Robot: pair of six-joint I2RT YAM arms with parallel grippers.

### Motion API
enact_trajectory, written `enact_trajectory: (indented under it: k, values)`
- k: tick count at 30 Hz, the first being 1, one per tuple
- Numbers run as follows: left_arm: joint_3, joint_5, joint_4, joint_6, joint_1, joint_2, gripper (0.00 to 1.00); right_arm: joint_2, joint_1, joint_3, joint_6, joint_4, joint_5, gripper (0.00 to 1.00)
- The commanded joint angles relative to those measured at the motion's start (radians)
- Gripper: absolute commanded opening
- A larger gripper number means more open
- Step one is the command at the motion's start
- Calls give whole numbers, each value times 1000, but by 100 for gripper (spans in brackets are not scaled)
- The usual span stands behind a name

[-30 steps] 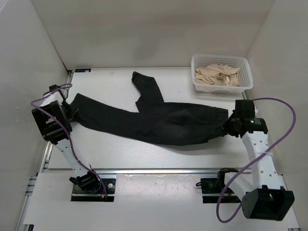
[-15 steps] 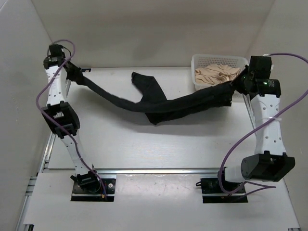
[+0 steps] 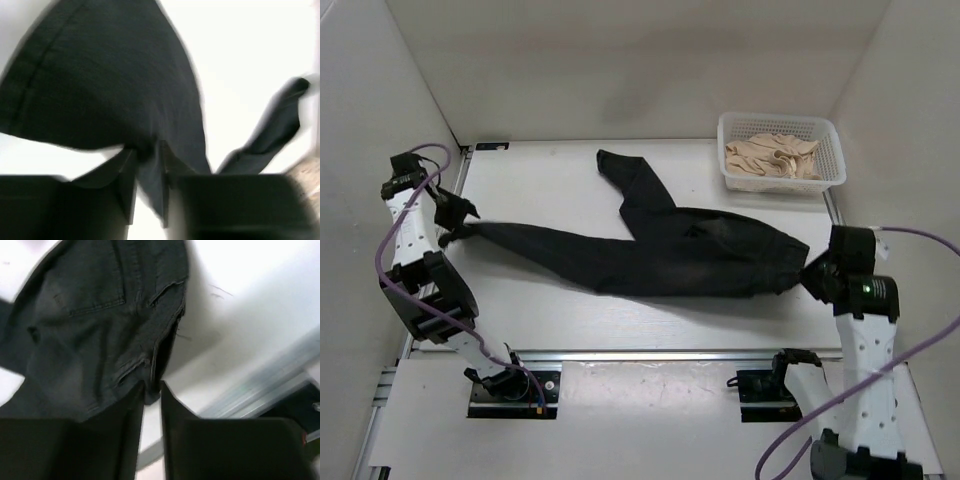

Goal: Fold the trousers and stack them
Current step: Flatten the trousers out

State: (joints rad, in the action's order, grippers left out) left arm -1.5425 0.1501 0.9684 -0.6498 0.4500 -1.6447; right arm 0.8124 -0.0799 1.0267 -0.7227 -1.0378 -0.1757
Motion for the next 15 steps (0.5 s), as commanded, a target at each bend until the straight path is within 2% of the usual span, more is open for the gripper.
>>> enact_trajectory:
  k: [1, 2, 3, 4, 5, 7, 8, 9, 10, 12, 13, 15]
  values:
    - [50, 55, -31, 71, -2, 31, 47, -100, -8, -7, -53, -97, -143, 27]
    - [29, 55, -31, 81, -19, 31, 56, -88, -8, 6, -53, -97, -160, 37]
    - [7, 55, -31, 90, -48, 31, 66, -76, -8, 24, -41, -97, -178, 37]
    - [-49, 46, -31, 90, -60, 42, 91, -46, -8, 73, -31, -97, -195, 39]
    - [-82, 37, -22, 99, -72, 54, 98, -30, -8, 97, -17, -75, -196, 39]
    - [-183, 37, -22, 108, -118, 54, 95, 11, -8, 162, 35, -24, -182, 41]
    - [-223, 37, -22, 124, -143, 43, 87, 27, -8, 179, 63, 14, -144, 43]
    - [-263, 37, -22, 136, -172, 30, 82, 48, -8, 194, 90, 94, -92, 55]
    - [-304, 28, -22, 148, -241, 8, 80, 107, -8, 209, 141, 131, -29, 56]
    - [-480, -16, 50, 182, -319, -99, 77, 190, 2, 266, 166, 180, 139, 58]
    - [-611, -61, 81, 206, -400, -143, 77, 285, 2, 289, 189, 189, 175, 58]
    - [-735, -61, 142, 225, -474, -283, 77, 420, 11, 299, 212, 206, 218, 58]
